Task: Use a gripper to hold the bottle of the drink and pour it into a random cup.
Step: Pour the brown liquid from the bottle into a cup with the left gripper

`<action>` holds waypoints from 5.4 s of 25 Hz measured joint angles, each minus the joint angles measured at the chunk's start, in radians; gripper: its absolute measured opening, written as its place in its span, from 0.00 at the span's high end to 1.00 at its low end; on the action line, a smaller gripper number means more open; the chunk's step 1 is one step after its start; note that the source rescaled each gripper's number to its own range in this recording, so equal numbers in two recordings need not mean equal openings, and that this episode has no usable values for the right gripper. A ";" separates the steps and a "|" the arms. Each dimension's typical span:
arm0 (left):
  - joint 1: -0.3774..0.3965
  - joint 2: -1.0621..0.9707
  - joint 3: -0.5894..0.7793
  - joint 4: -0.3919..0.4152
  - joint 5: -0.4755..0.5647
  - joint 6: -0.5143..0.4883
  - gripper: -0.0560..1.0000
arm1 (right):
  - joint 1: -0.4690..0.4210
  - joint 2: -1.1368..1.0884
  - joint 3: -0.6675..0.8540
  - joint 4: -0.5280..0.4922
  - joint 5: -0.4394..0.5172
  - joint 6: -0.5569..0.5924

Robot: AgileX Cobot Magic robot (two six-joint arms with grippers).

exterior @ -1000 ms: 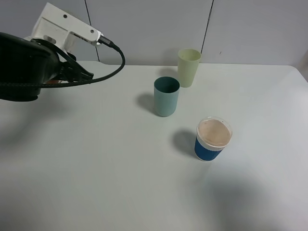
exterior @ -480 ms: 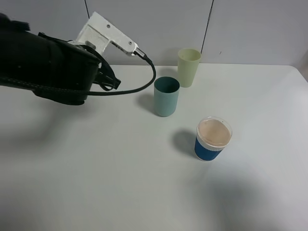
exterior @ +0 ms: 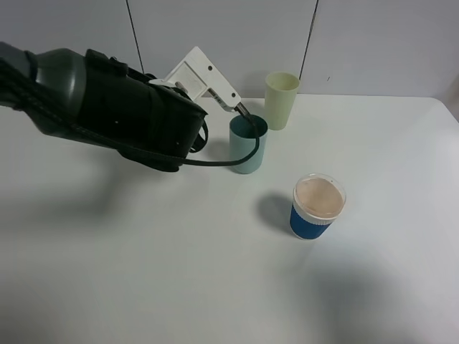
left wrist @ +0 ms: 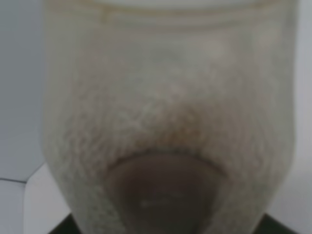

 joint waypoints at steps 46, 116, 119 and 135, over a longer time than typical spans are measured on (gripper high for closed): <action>-0.032 0.190 -0.074 0.165 -0.041 0.154 0.95 | 0.000 0.000 0.000 0.000 0.000 0.000; -0.032 0.231 -0.128 0.268 -0.067 0.353 0.95 | 0.000 0.000 0.000 0.000 0.000 0.000; -0.032 0.231 -0.128 0.274 -0.067 0.356 0.95 | 0.000 0.000 0.000 0.000 0.000 0.000; -0.016 0.232 -0.110 0.342 -0.069 0.338 0.95 | 0.000 0.000 0.000 0.000 0.000 0.000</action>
